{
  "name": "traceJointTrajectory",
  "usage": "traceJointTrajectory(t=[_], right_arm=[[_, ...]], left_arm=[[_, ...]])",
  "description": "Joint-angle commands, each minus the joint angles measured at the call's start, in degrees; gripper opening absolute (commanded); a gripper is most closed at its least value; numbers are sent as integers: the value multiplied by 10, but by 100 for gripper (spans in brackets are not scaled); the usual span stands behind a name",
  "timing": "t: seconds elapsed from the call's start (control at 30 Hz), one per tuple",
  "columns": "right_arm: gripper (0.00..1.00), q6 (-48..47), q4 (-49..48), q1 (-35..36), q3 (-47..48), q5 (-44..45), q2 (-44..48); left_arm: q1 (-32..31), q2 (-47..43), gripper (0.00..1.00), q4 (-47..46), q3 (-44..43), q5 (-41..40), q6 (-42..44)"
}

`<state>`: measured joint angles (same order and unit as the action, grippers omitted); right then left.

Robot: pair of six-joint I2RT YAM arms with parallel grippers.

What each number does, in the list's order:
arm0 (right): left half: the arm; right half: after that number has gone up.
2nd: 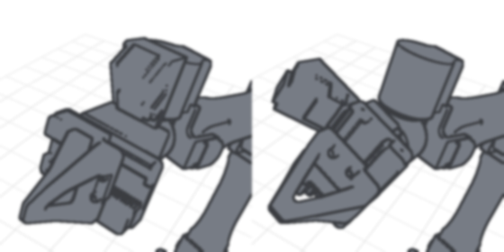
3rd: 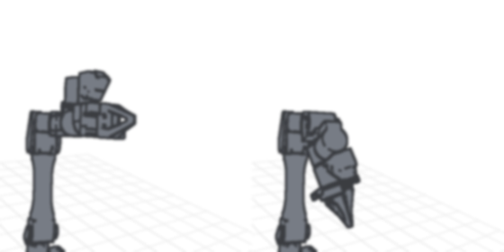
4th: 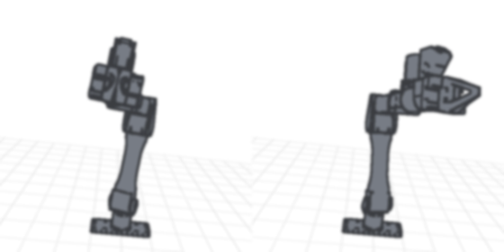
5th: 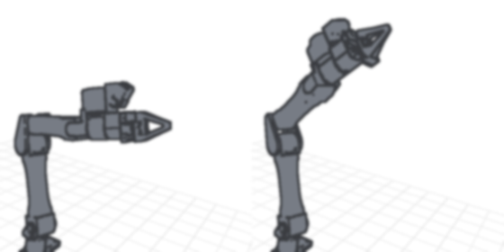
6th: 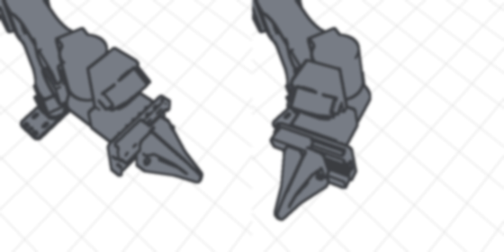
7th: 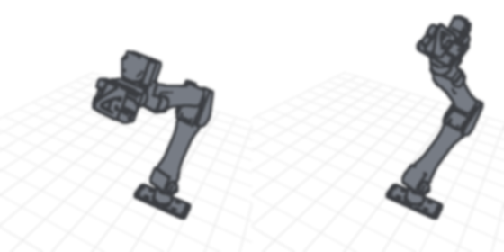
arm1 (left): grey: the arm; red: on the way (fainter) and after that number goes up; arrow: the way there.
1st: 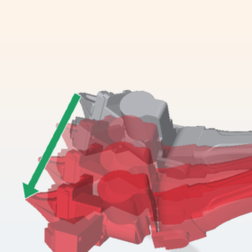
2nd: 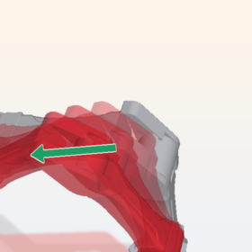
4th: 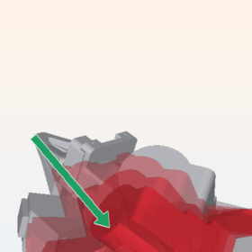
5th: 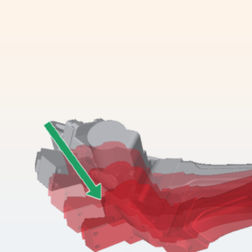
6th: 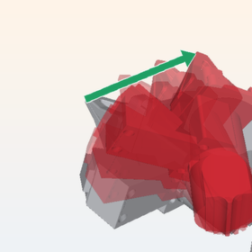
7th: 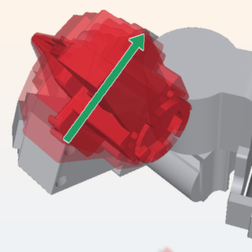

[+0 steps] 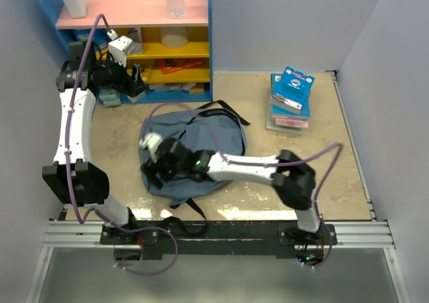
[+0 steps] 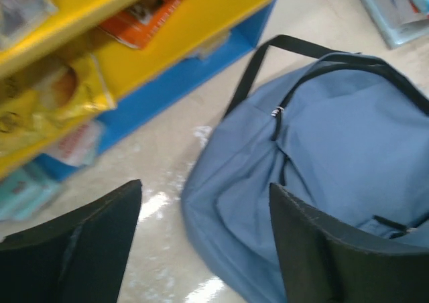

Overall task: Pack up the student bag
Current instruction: Adjust the student bag at the center of the board.

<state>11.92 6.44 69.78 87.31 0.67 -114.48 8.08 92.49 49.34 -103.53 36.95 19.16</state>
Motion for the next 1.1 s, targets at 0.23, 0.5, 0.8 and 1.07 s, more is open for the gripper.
traceJointTrajectory(t=[0.23, 0.5, 0.8, 1.07], right_arm=[[79, 145, 150, -206, -150, 73, 244], [81, 259, 133, -228, -267, 57, 313], [89, 325, 144, -228, -339, 69, 355], [89, 331, 165, -229, -347, 93, 393]], left_arm=[[-171, -70, 73, -78, 179, -13, 4], [-245, -55, 77, -113, 287, -57, 20], [-245, -69, 78, -125, 354, -47, 48], [-244, -49, 78, -131, 354, -47, 44]])
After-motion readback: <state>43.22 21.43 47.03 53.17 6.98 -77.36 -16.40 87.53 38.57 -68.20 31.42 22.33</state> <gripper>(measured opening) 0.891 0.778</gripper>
